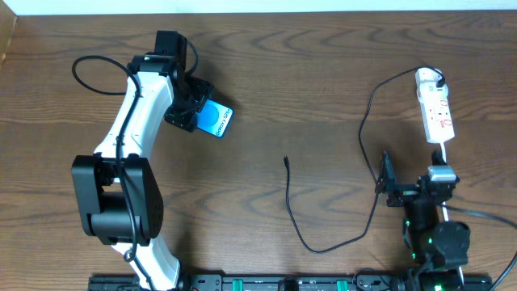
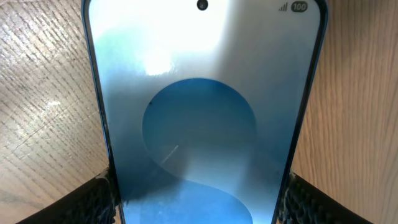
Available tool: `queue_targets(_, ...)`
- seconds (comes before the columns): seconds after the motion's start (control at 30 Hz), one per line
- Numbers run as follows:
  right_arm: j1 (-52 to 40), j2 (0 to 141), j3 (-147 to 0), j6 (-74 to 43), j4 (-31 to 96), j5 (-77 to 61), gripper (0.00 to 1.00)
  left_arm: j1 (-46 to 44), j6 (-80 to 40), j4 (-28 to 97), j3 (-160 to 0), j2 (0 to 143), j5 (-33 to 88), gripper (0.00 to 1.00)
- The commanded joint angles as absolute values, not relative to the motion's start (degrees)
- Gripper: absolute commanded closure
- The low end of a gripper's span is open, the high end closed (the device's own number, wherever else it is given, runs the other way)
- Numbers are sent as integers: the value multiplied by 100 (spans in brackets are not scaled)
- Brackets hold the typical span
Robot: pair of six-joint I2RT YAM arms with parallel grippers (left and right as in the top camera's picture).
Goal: Plug charger to phone and switch on socket
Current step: 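Move the right gripper toward the phone held by the left gripper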
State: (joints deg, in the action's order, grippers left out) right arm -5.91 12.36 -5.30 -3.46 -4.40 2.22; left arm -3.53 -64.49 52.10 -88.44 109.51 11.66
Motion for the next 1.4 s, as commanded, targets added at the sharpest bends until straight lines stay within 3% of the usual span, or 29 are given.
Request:
queue_targets(0.0,-589,2082,-1229,-412,-478,-93,1,-344,-6477,5221,-8895,10766,1114,93)
queue_targets(0.17,-589,3924,-2438,-419,-309,-821,1,-344,-6477,5227,-8895,10766,1118,93)
queue_targets(0.43,-589,7288,-4925,-421,799,-3365,1,-344,-6477,5225,-8895,10766,1153,92)
queue_targets(0.53,-589,8289,-5498,-423,493,-4517,1,-344,-6477,5225,-8895,10766,1175,93)
queue_targets(0.63,-589,8932,-5636,-425,-71,-4626,1,-344,-6482,5218,-8895,10766,1374,92)
queue_targets(0.77,-611,9561,-5636,-939,-893,-4648,1,-344,-6479,5225,-8895,10766,1411,92)
queue_targets(1.0,-624,10064,-5636,-3780,-1271,-4753,1,-346,-6836,5260,-8895,10766,1428,92)
queue_targets(1.37,-1026,10132,-5634,-5481,-1011,-4515,1,-416,-7603,5264,-8895,10766,1747,93)
